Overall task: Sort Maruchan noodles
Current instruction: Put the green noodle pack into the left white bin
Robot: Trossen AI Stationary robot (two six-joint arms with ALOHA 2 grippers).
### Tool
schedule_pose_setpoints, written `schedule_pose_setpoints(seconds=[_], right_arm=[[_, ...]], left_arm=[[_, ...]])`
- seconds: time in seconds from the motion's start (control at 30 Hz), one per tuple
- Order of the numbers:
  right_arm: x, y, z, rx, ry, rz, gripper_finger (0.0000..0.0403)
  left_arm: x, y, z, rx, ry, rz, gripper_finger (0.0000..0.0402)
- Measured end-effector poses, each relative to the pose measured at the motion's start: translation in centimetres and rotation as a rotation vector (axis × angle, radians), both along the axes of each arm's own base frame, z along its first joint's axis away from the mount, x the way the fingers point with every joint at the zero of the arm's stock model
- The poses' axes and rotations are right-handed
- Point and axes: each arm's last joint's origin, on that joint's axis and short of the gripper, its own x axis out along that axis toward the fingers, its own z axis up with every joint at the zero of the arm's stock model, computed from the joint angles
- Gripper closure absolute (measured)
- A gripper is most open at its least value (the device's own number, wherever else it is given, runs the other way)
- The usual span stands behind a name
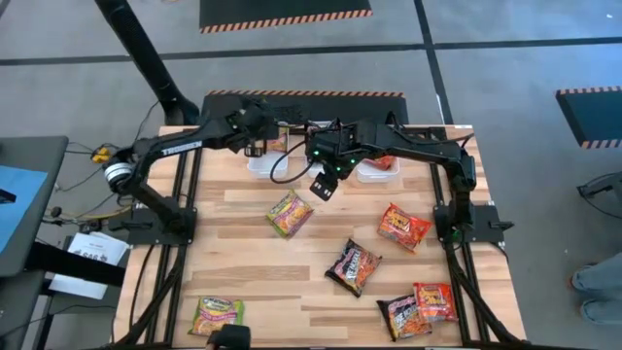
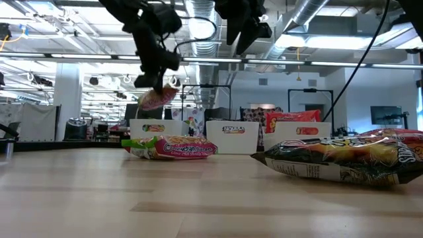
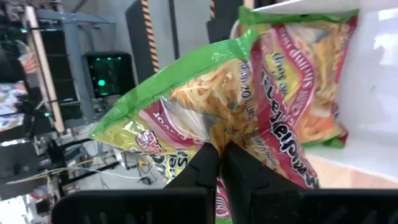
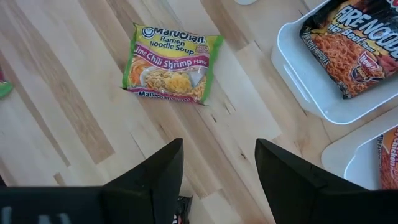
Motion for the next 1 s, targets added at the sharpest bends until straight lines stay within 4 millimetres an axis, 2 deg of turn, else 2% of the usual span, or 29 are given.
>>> schedule_pose_setpoints(seconds=[0.2,0.37,0.63,1.0], right_arm=[[0.0,0.0,0.0,0.0,0.001,0.0,0.018],[0.0,0.0,0.0,0.001,0.001,-0.001,0.018],[0.0,0.0,0.0,0.002,0.001,-0.003,0.018],[0.0,0.1,0.0,0.008,0.0,-0.016,0.018]], left_arm=[[1.2,0.5,-3.1,-0.075,0.089,-0.015,0.0401],[2.1,0.6,-4.5,-0.095,0.112,-0.024,0.0401],[3.4,-0.2,-4.9,-0.142,0.039,-0.114,0.0402],[3.3,-0.1,-4.9,-0.134,0.07,-0.13,0.0402]])
